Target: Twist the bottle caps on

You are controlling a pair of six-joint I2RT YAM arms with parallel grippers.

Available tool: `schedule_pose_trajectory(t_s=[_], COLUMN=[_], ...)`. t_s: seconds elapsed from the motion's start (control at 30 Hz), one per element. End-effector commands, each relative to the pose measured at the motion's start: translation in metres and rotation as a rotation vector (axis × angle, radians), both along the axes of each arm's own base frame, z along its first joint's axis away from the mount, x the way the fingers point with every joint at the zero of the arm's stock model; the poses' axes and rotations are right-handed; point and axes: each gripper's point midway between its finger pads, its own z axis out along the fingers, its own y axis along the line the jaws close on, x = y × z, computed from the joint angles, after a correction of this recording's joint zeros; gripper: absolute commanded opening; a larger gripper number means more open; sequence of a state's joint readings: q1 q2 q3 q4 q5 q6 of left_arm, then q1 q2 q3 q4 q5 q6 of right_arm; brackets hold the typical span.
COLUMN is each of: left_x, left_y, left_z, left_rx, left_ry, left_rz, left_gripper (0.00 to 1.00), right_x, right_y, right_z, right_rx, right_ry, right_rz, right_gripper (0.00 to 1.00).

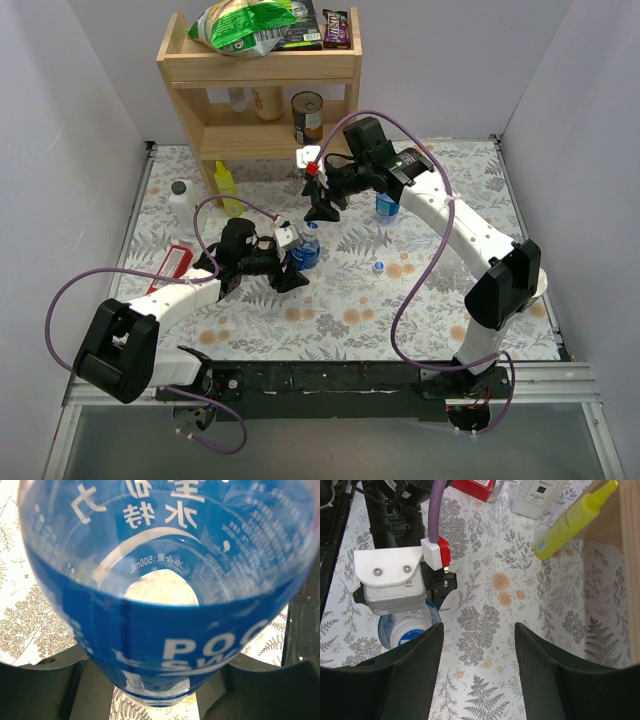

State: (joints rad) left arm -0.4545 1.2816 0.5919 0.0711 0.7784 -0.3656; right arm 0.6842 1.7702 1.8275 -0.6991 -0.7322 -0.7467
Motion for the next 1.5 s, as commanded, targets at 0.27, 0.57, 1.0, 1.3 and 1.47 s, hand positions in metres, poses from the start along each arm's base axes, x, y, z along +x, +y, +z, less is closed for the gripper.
schedule_pose_trajectory(t_s=[0.27,0.57,1.0,1.3,1.47], left_x=[0.008,0.009,0.01,0.01,0.01], left_y=[-0.002,-0.001,-0.001,-0.001,-0.001], left_z=[0.01,0.01,0.011,0.013,0.013], left_rx=[-0.032,-0.038,-0.043,-0.045,-0.046], left_ry=[-0.02,-0.023,-0.028,-0.035,-0.041], left_rz=[0.021,0.036,0.038,0.038,0.038], left_gripper=[0.0,0.0,0.0,0.0,0.0], right_x=[-0.005,-0.015,-0.035,-0.047,-0.047], right_y=[-0.002,-0.009,-0.008,-0.003,-0.003], right_z=[0.046,0.036,0.009,-0.009,-0.014], right_rx=[0.095,0.056,-0.007,-0.058,-0.07], right_ry=[-0.087,-0.063,0.028,0.049,0.061], right_rz=[-0.068,-0.032,0.021,0.045,0.04], right_gripper=[0.66,0.65,0.63,0.63,0.63])
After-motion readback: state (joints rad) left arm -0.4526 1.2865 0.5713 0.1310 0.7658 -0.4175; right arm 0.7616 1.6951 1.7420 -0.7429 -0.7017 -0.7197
